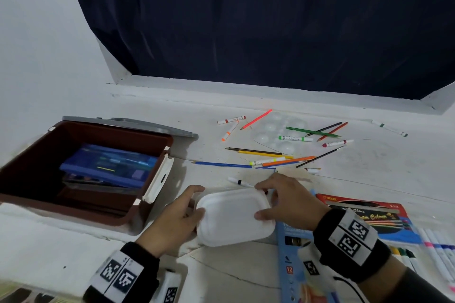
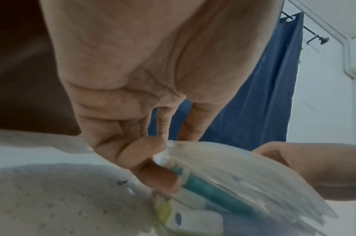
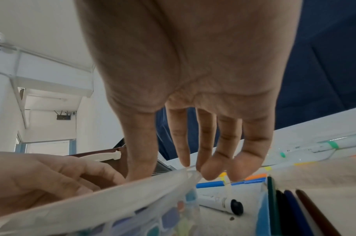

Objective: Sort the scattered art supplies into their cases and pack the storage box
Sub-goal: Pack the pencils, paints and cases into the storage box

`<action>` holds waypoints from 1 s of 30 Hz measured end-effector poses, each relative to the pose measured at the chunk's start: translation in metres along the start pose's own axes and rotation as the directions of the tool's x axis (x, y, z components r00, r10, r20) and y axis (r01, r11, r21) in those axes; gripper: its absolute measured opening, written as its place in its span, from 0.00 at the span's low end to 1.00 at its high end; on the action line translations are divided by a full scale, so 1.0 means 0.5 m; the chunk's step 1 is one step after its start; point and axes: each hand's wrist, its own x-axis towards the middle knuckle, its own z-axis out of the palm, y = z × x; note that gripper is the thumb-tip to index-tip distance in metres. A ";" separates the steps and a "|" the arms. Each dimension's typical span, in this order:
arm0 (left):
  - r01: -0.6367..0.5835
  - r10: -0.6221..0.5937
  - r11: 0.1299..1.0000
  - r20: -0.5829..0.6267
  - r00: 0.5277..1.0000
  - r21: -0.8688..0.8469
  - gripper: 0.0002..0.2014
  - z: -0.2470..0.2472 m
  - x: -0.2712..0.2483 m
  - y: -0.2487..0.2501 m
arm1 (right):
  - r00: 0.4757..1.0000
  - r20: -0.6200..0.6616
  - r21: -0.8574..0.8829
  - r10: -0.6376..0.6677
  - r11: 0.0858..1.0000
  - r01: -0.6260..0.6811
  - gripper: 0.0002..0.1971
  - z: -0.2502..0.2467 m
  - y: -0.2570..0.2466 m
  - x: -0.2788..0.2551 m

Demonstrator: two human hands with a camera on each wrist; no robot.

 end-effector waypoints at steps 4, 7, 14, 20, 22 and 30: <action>-0.012 0.012 1.000 0.018 1.000 0.009 0.15 -0.004 0.007 0.010 | 1.000 0.028 -0.015 -0.006 1.000 0.007 0.35 0.008 0.006 0.014; -0.026 0.026 0.999 0.002 1.000 0.041 0.12 -0.004 0.012 0.014 | 0.998 0.062 -0.008 0.002 1.000 -0.001 0.36 0.008 0.008 0.021; -0.095 0.099 0.980 -0.017 0.995 0.172 0.05 -0.004 0.029 0.018 | 0.996 0.083 0.102 -0.013 0.995 0.004 0.31 0.012 0.012 0.029; -0.183 0.196 0.933 -0.011 0.981 0.310 0.09 0.000 0.032 0.010 | 0.993 0.111 0.229 0.030 0.972 -0.055 0.29 0.016 0.018 0.033; -0.181 0.190 0.937 -0.004 0.982 0.298 0.12 0.000 0.026 -0.001 | 0.997 0.069 0.222 0.041 0.974 -0.056 0.30 0.021 0.019 0.029; -0.107 0.106 0.993 0.030 0.994 0.051 0.22 -0.004 0.005 -0.032 | 1.000 -0.008 0.211 0.029 0.977 -0.026 0.30 0.034 0.019 0.014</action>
